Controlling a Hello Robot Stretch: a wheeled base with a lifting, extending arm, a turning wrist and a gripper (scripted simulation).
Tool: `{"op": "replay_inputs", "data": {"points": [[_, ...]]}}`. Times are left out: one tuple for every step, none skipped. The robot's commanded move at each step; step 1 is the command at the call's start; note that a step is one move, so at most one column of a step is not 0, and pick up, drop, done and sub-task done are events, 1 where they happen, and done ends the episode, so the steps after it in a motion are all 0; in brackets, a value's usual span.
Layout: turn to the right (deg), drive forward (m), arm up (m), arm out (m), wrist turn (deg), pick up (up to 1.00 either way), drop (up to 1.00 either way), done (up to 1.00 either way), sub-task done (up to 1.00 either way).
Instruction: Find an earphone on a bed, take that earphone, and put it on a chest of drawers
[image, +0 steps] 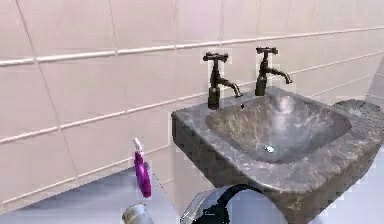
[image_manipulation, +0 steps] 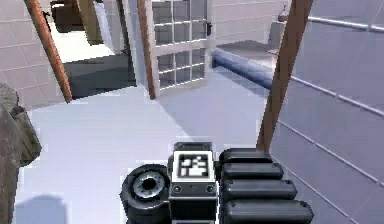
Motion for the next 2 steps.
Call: {"op": "replay_inputs", "data": {"points": [[45.0, 0.00, 0.00, 0.00, 0.0, 0.00, 0.00, 0.00, 0.00], [39.0, 0.00, 0.00, 0.00, 0.0, 0.00, 0.00, 0.00, 0.00]]}}
